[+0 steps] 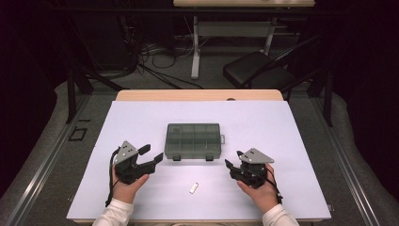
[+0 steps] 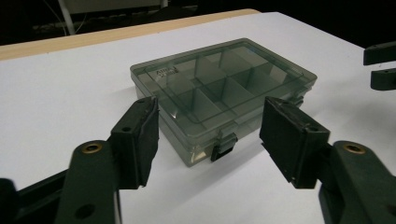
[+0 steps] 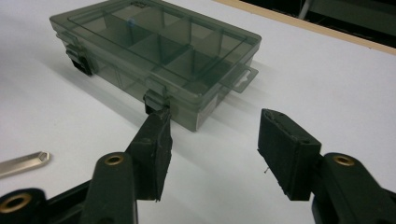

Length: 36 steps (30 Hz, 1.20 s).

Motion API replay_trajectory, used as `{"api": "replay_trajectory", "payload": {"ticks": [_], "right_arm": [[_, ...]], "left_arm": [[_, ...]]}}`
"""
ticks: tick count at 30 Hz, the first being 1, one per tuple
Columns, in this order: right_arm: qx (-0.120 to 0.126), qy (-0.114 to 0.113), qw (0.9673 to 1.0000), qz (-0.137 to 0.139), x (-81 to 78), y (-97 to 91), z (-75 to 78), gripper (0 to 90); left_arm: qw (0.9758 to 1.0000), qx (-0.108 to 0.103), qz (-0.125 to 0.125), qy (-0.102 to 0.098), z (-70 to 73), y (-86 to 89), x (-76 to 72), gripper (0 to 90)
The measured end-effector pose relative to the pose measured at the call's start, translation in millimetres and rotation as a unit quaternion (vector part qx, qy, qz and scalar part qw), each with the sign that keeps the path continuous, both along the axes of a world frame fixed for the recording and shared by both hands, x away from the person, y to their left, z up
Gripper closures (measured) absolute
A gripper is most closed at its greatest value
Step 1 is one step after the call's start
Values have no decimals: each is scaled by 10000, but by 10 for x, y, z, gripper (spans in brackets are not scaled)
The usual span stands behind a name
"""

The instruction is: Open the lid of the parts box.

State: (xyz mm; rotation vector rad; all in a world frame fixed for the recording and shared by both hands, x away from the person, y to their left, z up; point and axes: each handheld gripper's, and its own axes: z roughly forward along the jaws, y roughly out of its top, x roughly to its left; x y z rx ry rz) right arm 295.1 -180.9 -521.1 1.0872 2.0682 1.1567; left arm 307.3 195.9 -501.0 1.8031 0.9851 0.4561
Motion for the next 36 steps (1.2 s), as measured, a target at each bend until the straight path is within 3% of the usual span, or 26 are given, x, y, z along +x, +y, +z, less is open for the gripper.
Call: {"api": "replay_trajectory", "payload": {"ticks": [5, 11, 15, 18, 20, 21, 24, 27, 29, 36], "right_arm": [[119, 87, 9999, -2, 98, 30, 104, 505], [412, -135, 9990, 84, 163, 36, 113, 572], [547, -147, 9984, 71, 246, 86, 119, 606], [670, -111, 9977, 26, 332, 138, 88, 633], [698, -102, 9975, -17, 348, 190, 29, 654], [631, -112, 9979, 2, 338, 211, 9, 659], [537, -136, 9985, 18, 310, 243, -29, 670], [354, -25, 9994, -17, 273, 303, -117, 698], [344, 80, 9994, -34, 259, 313, -152, 730], [264, 241, 9993, 70, 208, 348, -205, 832]], "left_arm": [[9997, -34, -73, 243, 8, -91, 134, 471], [9994, -89, 29, 345, 16, -152, 239, 522], [9974, -600, 3, 400, 12, -133, 342, 572], [9966, -662, 167, 459, -39, -143, 416, 607], [9969, -603, 199, 456, -87, -147, 413, 644], [9978, -463, 161, 440, -130, -147, 391, 645], [9980, -407, 180, 458, -168, -142, 362, 658], [9980, -264, 143, 550, -202, -141, 315, 685], [9985, -89, 120, 521, -207, -149, 263, 707], [9976, 150, 149, 664, -230, -181, 217, 843]]}}
